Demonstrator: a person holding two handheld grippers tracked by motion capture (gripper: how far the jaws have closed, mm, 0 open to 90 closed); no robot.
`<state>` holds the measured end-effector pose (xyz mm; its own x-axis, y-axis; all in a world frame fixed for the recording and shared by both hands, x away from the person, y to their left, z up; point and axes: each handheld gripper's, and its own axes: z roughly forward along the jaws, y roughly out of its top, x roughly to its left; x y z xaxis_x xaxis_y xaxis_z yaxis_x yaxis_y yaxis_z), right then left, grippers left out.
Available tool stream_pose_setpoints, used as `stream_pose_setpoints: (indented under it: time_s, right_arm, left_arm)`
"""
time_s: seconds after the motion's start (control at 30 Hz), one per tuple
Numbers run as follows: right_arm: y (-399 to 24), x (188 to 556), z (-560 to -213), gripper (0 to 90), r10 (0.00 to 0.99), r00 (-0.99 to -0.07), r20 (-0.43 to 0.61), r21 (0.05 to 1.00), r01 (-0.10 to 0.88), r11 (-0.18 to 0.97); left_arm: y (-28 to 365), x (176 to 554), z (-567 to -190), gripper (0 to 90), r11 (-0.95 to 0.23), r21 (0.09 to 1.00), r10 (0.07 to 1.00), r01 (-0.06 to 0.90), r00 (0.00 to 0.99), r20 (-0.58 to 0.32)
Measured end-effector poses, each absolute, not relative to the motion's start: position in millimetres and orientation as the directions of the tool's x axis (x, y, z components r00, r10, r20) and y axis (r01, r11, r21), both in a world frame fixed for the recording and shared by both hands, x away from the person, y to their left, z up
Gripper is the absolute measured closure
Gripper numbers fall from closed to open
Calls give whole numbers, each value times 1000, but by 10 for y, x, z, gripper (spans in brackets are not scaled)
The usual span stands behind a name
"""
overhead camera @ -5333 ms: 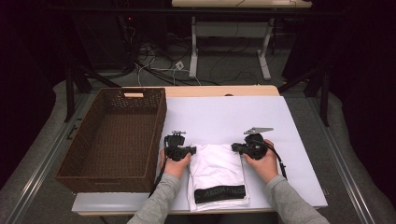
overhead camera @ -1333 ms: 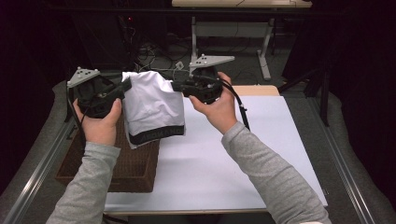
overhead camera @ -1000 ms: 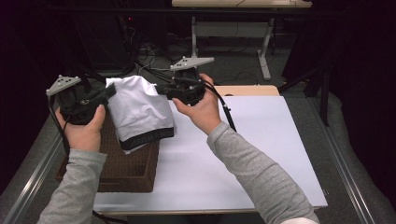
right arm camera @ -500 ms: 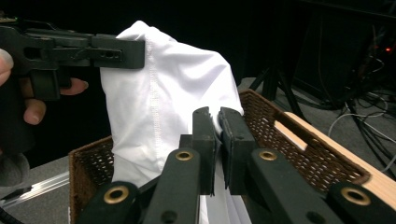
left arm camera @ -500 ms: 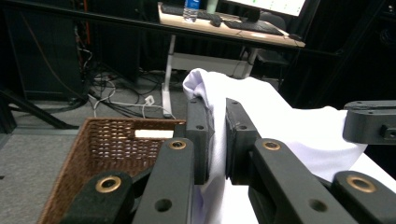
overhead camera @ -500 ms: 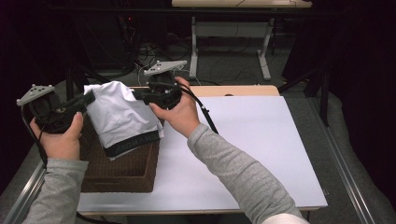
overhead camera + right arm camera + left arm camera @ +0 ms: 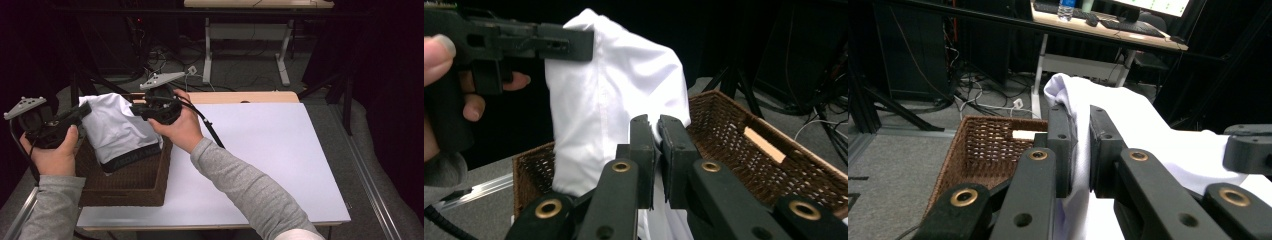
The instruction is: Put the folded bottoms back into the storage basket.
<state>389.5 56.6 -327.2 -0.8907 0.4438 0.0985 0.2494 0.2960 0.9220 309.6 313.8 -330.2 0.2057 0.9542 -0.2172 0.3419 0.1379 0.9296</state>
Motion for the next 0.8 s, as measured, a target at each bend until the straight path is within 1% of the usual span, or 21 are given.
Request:
stream_pose_setpoints:
  time_s: [0.17, 0.53, 0.8]
  right_arm:
    - [585, 3847, -3375, 852, 430, -897, 102, 916, 254, 311]
    - [566, 3693, -3686, 852, 393, -910, 132, 900, 277, 337]
    - [641, 3574, -3852, 852, 363, -922, 136, 889, 275, 366]
  left_arm:
    - [3153, 3079, -3385, 826, 128, 926, 954, 354, 213, -213]
    - [3196, 2976, -3706, 826, 143, 907, 945, 397, 217, -244]
    - [3256, 2927, -3864, 826, 144, 892, 949, 428, 195, -247]
